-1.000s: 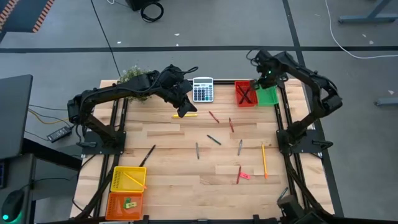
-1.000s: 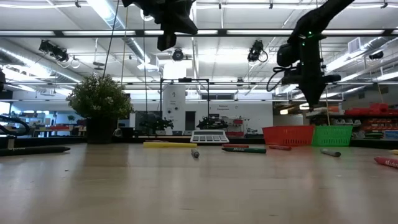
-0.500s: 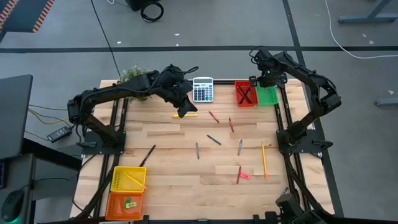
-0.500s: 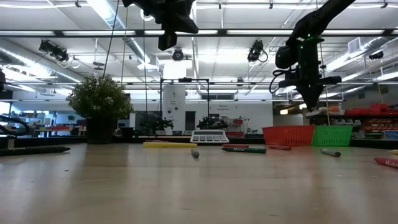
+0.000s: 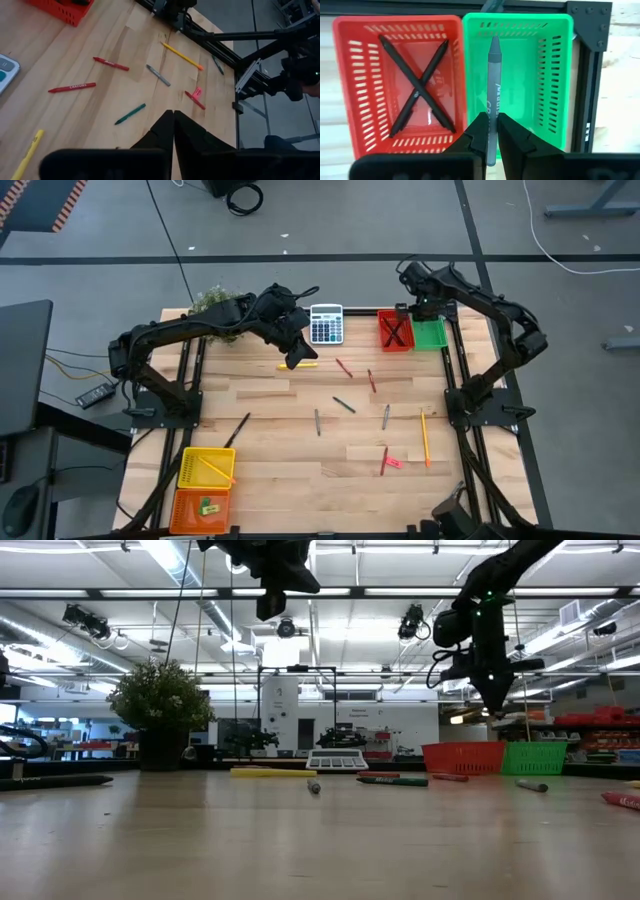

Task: Sort crayons/erasers/pens/pencils in bins
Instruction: Put the top gray crayon into the green bin

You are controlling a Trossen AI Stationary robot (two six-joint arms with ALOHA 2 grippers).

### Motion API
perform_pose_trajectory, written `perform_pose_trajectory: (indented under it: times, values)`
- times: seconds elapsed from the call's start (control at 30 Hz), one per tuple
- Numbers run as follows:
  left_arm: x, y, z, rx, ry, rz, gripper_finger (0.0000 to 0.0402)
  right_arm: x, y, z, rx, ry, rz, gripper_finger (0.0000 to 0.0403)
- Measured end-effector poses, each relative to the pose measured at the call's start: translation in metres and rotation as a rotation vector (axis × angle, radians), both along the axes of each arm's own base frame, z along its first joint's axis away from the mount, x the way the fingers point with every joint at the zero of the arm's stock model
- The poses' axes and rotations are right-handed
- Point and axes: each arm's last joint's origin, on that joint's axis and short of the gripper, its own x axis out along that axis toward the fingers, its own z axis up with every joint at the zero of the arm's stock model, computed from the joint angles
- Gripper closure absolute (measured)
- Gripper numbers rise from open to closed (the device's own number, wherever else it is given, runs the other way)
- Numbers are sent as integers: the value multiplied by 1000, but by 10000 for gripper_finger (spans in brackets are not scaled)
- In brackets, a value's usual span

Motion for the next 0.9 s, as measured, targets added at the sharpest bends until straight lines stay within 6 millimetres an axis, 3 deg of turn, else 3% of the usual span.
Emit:
perform_pose_trajectory:
  times: [0.23, 0.37, 0.63, 0.9]
  values:
    - [0, 0, 0, 10, -1, -7, 389, 7, 0, -23, 38, 50, -43, 363]
    - [-1, -1, -1, 1, 8, -12, 394, 2, 2, -40, 73, 95, -84, 363]
    - [-2, -2, -2, -24, 26, -30, 379, -1, 1, -54, 49, 82, -81, 363]
    - [-2, -3, -2, -48, 26, -45, 395, -6, 6, -77, 60, 55, -83, 363]
